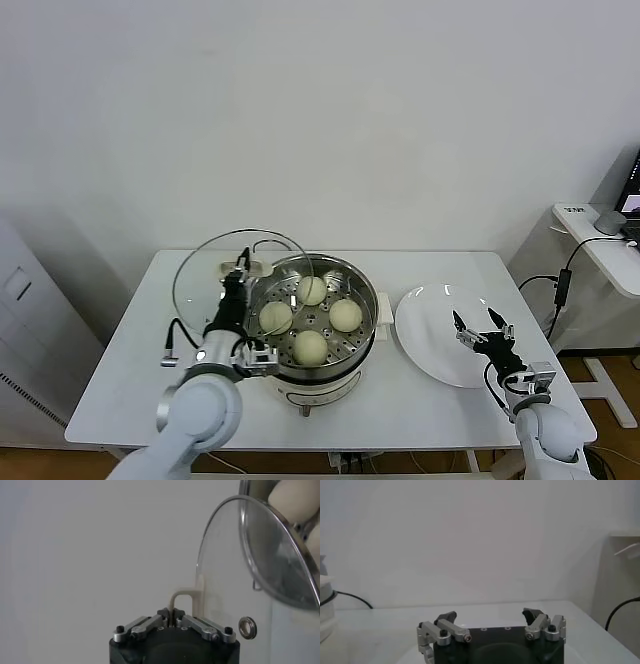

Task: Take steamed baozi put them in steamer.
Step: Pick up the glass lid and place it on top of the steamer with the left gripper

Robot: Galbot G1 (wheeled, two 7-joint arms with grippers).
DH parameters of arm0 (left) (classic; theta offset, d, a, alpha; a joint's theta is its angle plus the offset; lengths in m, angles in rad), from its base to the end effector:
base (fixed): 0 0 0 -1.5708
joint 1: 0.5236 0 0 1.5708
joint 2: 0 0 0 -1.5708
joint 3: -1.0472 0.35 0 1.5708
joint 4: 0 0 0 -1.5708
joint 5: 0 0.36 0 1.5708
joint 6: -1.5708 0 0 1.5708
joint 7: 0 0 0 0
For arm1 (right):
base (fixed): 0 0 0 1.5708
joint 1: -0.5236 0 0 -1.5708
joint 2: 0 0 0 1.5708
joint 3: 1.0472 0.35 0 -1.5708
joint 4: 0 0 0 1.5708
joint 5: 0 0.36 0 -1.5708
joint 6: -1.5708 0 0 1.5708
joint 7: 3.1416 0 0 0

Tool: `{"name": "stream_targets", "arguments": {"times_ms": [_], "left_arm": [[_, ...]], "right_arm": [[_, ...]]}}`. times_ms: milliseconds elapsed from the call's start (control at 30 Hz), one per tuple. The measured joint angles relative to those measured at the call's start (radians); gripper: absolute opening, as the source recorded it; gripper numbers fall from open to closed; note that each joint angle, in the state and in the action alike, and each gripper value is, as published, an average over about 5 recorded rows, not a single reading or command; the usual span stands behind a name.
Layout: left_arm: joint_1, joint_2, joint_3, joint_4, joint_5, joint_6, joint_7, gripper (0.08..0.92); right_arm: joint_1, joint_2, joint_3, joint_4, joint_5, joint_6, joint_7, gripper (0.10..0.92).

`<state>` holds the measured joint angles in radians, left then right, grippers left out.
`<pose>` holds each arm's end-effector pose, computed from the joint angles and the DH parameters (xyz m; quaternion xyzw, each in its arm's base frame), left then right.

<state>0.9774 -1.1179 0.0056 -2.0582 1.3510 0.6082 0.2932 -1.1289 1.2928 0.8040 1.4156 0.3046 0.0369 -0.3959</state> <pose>0.2902 -0.0650 -0.2137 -0.0087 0.7015 0.7116 0.0373 0.3110 -0.2060 -0.3897 0.0403 -0.9975 -0.0254 0.0516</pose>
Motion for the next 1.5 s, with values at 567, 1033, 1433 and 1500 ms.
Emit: {"name": "stream_targets", "arguments": {"times_ms": [567, 1033, 1433, 1500], "left_arm": [[-0.008, -0.104, 0.103, 0.065, 0.087, -0.004, 0.002, 0.113], [-0.002, -0.173, 0.146, 0.109, 0.142, -0.004, 0.002, 0.113], [0.000, -0.238, 0.168, 0.145, 0.188, 0.004, 0.002, 0.113], [0.001, -0.248, 0.171, 0.152, 0.194, 0.005, 0.001, 0.113]], "right_arm": [[-0.005, 0.006, -0.001, -0.001, -0.008, 0.001, -0.001, 0.823], [-0.006, 0.006, -0.003, -0.004, -0.012, 0.002, -0.002, 0.823], [-0.006, 0.004, 0.001, -0.014, -0.015, 0.005, -0.004, 0.823], [-0.006, 0.005, 0.001, -0.014, -0.016, 0.005, -0.004, 0.823]]}}
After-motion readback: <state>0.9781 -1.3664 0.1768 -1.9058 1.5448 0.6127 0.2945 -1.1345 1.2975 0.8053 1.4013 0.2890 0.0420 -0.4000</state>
